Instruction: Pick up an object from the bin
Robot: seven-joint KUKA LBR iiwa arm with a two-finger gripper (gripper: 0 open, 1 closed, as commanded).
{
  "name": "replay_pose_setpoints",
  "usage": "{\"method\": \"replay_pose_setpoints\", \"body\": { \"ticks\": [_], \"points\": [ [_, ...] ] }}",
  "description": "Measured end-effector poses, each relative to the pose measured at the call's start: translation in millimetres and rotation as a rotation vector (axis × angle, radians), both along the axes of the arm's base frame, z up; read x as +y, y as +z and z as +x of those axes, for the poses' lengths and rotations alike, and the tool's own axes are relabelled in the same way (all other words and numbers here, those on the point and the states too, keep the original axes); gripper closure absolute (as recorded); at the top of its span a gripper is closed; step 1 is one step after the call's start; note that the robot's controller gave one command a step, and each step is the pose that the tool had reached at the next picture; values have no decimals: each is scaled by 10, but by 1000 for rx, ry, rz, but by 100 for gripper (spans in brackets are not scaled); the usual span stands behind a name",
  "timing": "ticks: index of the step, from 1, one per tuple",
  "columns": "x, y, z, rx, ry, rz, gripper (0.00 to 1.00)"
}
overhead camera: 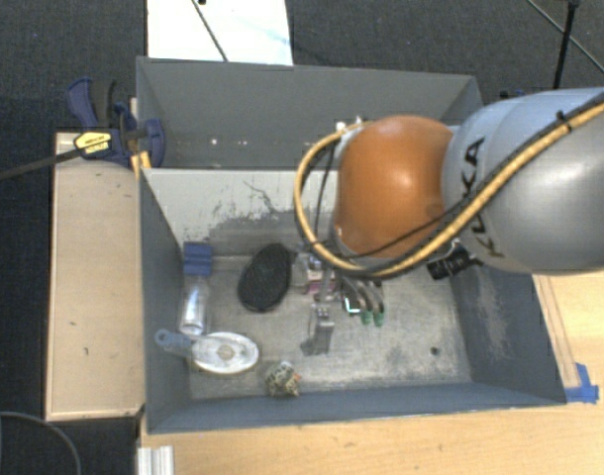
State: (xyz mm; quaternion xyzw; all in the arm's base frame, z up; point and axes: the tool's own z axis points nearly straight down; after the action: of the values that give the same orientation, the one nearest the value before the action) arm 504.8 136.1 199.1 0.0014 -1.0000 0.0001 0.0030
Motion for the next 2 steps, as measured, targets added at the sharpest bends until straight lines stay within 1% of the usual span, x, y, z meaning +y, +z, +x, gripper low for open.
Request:
{"method": "replay_pose_setpoints", "body": {
  "ticks": [1,2],
  "points": [
    [665,-1222,59,-2,135,3,0],
    [788,-1267,-238,-17,381,3,0]
  ]
}}
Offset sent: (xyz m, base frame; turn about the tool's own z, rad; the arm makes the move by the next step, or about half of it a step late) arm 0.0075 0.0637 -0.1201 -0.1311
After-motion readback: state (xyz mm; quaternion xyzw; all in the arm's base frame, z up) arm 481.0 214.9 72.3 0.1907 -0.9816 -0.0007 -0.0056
